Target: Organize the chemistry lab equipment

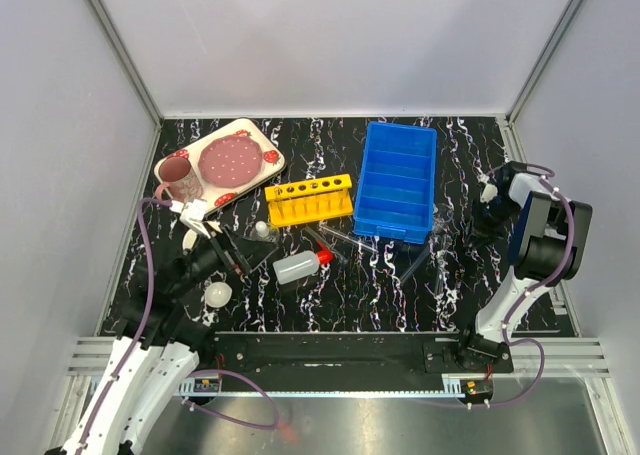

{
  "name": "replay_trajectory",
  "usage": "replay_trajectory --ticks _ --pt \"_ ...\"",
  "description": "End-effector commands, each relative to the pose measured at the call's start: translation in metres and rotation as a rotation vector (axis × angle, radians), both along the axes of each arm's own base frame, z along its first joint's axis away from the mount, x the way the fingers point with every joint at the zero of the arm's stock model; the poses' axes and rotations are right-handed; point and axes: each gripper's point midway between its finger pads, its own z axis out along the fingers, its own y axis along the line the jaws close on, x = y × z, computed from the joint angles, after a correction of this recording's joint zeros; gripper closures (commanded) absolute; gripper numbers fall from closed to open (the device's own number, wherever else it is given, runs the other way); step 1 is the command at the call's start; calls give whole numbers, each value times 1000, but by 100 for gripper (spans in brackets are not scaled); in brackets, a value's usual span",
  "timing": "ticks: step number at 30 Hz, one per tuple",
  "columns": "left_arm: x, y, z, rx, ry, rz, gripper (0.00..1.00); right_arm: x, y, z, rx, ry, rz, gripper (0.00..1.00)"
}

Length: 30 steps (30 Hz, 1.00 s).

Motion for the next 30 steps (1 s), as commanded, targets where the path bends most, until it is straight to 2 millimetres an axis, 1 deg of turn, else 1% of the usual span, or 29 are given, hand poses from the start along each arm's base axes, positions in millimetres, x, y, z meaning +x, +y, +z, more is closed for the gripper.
replay_trajectory --ticks 1,2,3,4,5,6,7,8,9,10,11,12,13,14,15,16,17,18,19,20,21,22,23,24,25,27,28,29,30 --pt "-12 -27 22 -254 54 -146 1 5 -10 25 -71 -122 57 86" --pt "-11 -31 32 -292 19 -168 1 6 -10 40 -85 -175 61 86" --pt "-13 -35 26 -322 75 -196 1 7 -9 50 -88 -210 69 86" --pt "-10 -38 29 -337 74 -210 1 8 -8 58 -93 -249 93 86" --pt "-10 -40 37 -353 45 -227 1 9 -7 76 -108 -315 105 86" --pt "-9 -42 39 -364 50 -237 1 8 -5 85 -110 -348 118 86" --pt "-6 -46 39 -364 65 -247 1 8 2 93 -87 -391 156 86" --pt "-5 -48 43 -369 53 -259 1 6 6 109 -88 -450 180 86" --pt "-5 -51 50 -368 40 -277 2 6 18 118 -41 -497 215 86" --pt "-1 -58 46 -356 70 -296 2 -1 26 124 -16 -516 274 86" --pt "-1 -63 49 -353 64 -314 3 -5 33 137 -1 -561 311 86" --pt "1 -67 57 -347 42 -323 3 -8 49 146 70 -600 360 86" --pt "2 -78 53 -335 68 -351 4 -19 59 149 107 -604 439 86" --pt "3 -84 53 -326 70 -366 4 -24 68 159 130 -640 485 86" --pt "7 -90 60 -317 49 -365 4 -29 83 166 190 -675 534 86" --pt "8 -104 50 -296 87 -394 4 -43 97 168 231 -677 634 86" --pt "10 -111 49 -285 94 -402 4 -51 107 174 253 -705 692 86" --pt "16 -118 53 -274 78 -393 4 -58 119 177 287 -722 740 85" --pt "19 -133 40 -248 120 -409 4 -67 133 178 314 -718 814 85" --pt "22 -141 38 -242 127 -416 5 -75 142 178 331 -717 862 85" --pt "26 -148 43 -244 115 -419 5 -80 150 177 345 -711 894 85" --pt "29 -164 32 -229 144 -438 6 -89 161 176 374 -697 946 85" --pt "31 -172 30 -221 154 -441 7 -92 165 176 389 -693 965 85" --pt "40 -183 27 -204 157 -435 7 -94 171 178 419 -699 978 85" --pt "37 -193 25 -194 167 -455 7 -99 173 179 441 -691 989 85" --pt "44 -210 20 -179 186 -464 11 -102 177 183 473 -702 1002 84" --pt "42 -218 19 -178 193 -478 12 -105 178 183 484 -698 1006 84" --pt "43 -224 17 -174 199 -484 15 -110 185 184 506 -694 1041 84" --pt "46 -232 14 -167 211 -490 16 -112 187 185 519 -696 1045 84"
